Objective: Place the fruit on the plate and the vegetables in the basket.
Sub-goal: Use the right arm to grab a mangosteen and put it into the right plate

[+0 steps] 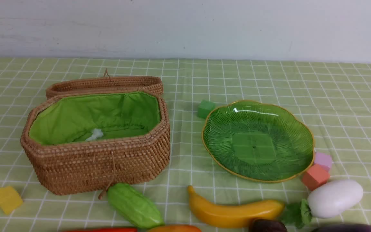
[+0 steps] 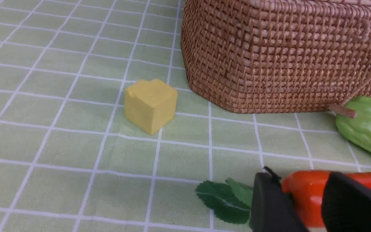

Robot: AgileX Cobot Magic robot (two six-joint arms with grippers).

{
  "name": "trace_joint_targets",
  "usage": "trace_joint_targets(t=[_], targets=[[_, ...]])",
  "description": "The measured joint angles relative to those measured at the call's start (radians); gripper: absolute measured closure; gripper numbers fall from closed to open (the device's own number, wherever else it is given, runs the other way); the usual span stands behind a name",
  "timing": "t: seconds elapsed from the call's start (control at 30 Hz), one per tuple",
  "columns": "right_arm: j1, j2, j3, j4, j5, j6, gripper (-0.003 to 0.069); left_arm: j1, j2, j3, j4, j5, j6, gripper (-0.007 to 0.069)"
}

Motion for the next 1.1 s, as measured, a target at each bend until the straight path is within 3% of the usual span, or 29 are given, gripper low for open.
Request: trace_joint_targets(t=[0.9, 1.1], targets=[[0.000, 0.000, 0.000, 0.000, 0.000, 0.000, 0.0419, 0.000, 0.000, 0.000, 0.000, 0.000, 0.000, 0.0386], [0.076, 0.000, 0.000, 0.000, 0.000, 0.000, 0.0419, 0.000, 0.000, 0.000, 0.000, 0.000, 0.000, 0.0386]])
